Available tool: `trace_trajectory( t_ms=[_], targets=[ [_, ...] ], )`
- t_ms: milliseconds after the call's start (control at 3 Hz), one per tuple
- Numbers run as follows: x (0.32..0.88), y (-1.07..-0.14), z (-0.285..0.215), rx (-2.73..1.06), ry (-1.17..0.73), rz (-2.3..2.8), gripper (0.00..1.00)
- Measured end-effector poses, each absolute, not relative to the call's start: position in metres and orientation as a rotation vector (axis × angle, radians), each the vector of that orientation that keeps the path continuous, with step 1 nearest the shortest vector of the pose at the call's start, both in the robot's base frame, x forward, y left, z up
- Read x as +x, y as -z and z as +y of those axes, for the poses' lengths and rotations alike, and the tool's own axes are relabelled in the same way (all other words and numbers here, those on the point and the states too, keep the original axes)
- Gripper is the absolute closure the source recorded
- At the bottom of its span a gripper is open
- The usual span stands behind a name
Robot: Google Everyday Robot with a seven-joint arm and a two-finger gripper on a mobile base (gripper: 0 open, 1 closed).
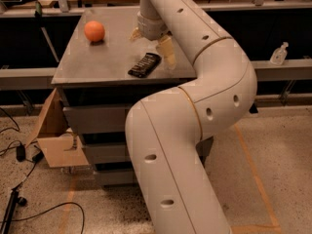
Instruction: Move rxbar chocolate near orange
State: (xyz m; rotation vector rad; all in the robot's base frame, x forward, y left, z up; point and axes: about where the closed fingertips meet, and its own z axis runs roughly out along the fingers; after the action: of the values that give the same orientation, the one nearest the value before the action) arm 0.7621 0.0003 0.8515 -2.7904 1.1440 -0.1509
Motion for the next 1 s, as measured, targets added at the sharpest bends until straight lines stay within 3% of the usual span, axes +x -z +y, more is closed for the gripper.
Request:
trace_trajectory(
  t_ms=[1000],
  targets=[
    [0.755, -0.832, 0.010, -2.892, 0.075, 1.015, 0.00]
  ],
)
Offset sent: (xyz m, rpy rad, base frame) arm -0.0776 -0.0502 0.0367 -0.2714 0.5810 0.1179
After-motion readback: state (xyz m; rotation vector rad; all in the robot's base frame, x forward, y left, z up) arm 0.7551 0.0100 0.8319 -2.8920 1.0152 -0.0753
